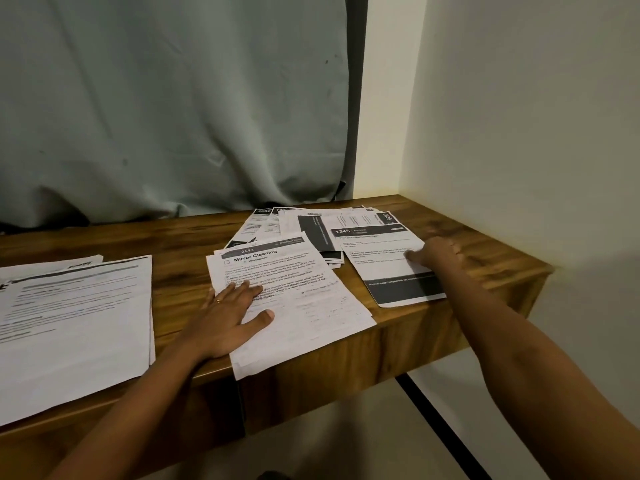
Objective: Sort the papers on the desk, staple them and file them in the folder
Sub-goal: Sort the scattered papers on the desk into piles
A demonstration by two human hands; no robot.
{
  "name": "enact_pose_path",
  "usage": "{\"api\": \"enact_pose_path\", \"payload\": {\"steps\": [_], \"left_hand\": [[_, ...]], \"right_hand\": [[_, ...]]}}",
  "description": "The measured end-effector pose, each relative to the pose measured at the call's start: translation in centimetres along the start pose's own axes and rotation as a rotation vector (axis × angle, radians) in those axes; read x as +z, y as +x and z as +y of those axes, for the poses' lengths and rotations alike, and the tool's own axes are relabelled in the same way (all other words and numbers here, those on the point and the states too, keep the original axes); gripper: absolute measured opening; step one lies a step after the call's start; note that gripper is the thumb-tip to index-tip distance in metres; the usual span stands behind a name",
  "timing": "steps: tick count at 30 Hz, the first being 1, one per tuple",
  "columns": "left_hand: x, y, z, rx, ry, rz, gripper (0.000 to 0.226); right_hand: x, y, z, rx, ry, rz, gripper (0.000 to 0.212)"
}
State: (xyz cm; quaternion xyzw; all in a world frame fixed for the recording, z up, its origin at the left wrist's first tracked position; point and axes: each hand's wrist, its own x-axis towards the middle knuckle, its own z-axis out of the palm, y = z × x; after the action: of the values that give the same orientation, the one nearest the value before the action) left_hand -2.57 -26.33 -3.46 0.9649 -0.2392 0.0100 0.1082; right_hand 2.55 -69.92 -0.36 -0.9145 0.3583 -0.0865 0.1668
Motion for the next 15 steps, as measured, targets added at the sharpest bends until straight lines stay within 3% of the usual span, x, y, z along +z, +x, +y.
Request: {"api": "enact_pose_path", "payload": {"steps": [5,10,13,15], "left_hand": [[0.0,0.0,-0.1,0.001,-0.012,0.000,0.126],[0.1,0.1,-0.2,0.004,-0.015,0.013,0.126],[-0.4,-0.3,-0.2,0.026,-0.093,0.037,0.119],[-1.1,-0.8,-0.3,0.049,-0.164,0.100,0.097]], "right_hand": [[-1.0,-1.1,-0.1,0.037,0.083,0.019,0.074],[-1.9,-2.3,-0.6,-0.003,0.244,0.193,0.029],[-5.0,-4.3,-3.3,-0.146,0.351,0.338,0.021],[-7.7,-6.2,-6.0,-0.306,0.392,0.430,0.021]]}}
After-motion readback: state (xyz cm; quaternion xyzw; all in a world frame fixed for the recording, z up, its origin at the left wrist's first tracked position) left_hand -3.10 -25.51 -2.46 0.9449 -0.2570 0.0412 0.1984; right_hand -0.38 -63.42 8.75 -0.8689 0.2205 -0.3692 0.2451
